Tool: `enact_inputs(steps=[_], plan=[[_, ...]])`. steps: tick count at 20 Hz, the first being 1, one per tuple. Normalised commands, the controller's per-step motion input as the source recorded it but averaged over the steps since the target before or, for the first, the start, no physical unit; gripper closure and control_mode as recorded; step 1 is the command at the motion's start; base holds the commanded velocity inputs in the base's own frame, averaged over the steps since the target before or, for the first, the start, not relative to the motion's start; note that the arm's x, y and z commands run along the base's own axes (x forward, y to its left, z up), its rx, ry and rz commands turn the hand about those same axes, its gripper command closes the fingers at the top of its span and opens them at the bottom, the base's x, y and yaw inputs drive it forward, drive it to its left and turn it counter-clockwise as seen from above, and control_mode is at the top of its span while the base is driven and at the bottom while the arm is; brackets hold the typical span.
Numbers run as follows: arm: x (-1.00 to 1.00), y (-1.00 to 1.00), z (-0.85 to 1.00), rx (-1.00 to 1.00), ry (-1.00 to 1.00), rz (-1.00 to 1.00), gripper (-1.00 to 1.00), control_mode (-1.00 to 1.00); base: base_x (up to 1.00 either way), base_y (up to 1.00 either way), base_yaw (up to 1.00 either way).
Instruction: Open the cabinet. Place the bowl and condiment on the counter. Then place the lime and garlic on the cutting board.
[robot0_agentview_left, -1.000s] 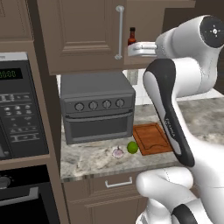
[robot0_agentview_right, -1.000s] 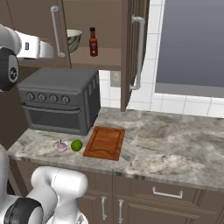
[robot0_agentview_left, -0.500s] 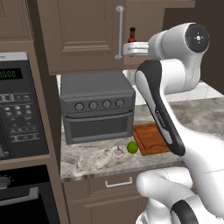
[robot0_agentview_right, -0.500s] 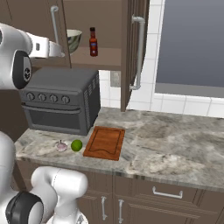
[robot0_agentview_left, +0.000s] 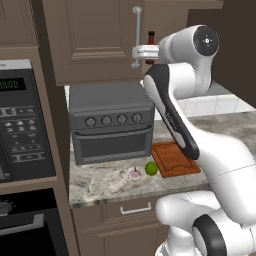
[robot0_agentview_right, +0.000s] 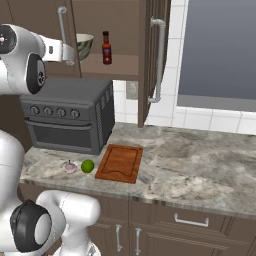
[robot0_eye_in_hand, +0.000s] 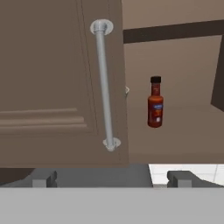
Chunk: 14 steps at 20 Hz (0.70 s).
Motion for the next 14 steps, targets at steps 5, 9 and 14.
enact_inputs(steps=[5,9,14], plan=[[0.51,0.14,0.00,0.00,0.00,0.00,-1.00,-1.00,0.00,0.00,0.00],[0.59,0.01,0.00,0.00,0.00,0.00,-1.00,-1.00,0.00,0.00,0.00],[0.54,0.00,0.00,0.00,0.00,0.00,-1.00,-1.00,0.00,0.00,0.00]])
